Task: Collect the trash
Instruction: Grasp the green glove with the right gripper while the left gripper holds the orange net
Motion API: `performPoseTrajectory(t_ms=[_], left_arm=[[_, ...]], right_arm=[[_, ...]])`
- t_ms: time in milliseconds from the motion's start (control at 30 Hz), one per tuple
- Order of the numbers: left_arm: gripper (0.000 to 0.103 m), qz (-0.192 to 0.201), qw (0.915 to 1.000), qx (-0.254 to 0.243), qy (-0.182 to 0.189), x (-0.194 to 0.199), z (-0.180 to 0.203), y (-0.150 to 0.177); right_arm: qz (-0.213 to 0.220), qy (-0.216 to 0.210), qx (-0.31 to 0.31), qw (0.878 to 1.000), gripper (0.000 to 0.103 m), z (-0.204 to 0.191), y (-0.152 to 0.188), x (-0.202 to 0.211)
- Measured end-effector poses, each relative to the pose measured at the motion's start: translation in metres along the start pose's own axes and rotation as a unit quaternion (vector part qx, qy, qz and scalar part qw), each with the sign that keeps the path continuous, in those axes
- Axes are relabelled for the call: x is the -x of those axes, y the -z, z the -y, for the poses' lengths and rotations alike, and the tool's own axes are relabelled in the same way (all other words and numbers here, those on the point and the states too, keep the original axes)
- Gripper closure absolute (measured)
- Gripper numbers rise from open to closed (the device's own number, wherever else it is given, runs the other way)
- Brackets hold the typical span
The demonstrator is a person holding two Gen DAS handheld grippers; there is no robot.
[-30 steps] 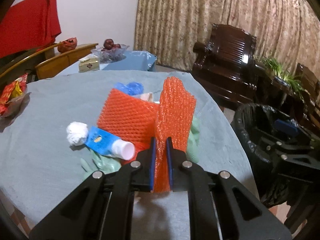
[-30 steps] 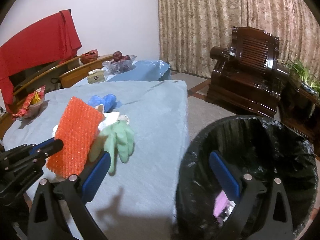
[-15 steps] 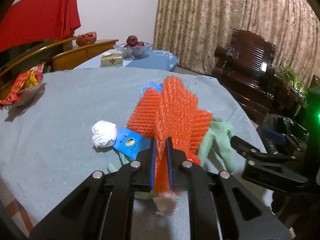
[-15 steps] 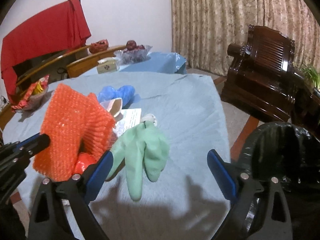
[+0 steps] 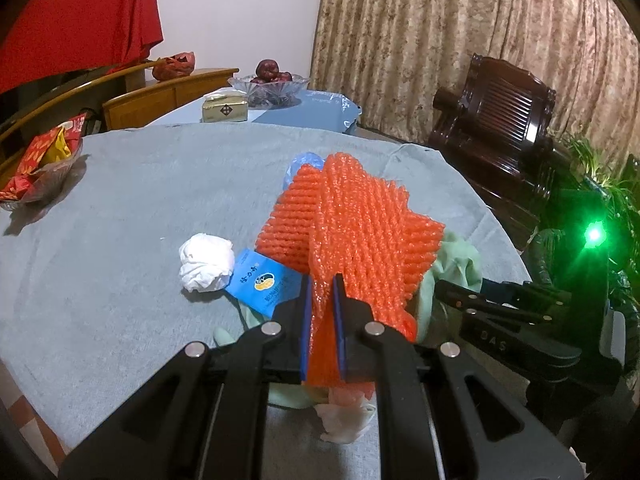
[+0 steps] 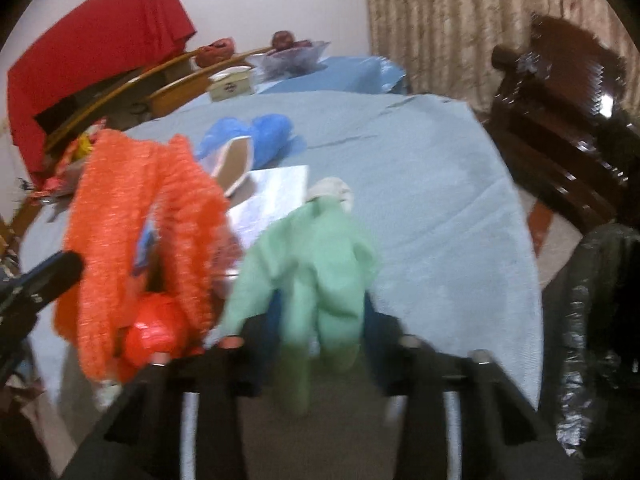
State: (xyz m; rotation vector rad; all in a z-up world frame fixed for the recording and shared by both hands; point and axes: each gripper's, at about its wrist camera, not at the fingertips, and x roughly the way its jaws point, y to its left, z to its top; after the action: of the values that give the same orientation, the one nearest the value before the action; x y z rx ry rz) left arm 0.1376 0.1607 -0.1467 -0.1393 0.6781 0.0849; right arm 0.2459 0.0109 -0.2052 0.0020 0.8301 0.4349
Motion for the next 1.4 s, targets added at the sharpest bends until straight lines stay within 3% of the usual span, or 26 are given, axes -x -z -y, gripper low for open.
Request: performPoseTrajectory(t_ms=[200, 633, 1100, 1400], left_arm=[[0.094, 0.007, 1.0, -0.002, 0.005, 0.006, 0.003, -0.003], [0.094, 0.026, 0.9991, -0.017, 0.028, 0.027, 0.035, -0.018], [0.094, 0.038, 0.9947, -0.056, 0.077, 0.041, 0.1, -0.028], [0.094, 0.033, 0.9876, -0.089, 0.125, 0.042, 0.155, -0.023]], right_arm=[[0.024, -0.009, 0.009, 1.0, 0.089, -0.005, -0.004, 0.027], [0.087, -0.006, 0.002, 0.996, 0.091, 0.007, -0.02, 0.098], [0.139, 0.033, -0.017, 0.99, 0.091, 0.042, -0.015, 0.167], [0.15, 0.085, -0.05, 0.984, 0.091, 0.09, 0.006, 0.204]])
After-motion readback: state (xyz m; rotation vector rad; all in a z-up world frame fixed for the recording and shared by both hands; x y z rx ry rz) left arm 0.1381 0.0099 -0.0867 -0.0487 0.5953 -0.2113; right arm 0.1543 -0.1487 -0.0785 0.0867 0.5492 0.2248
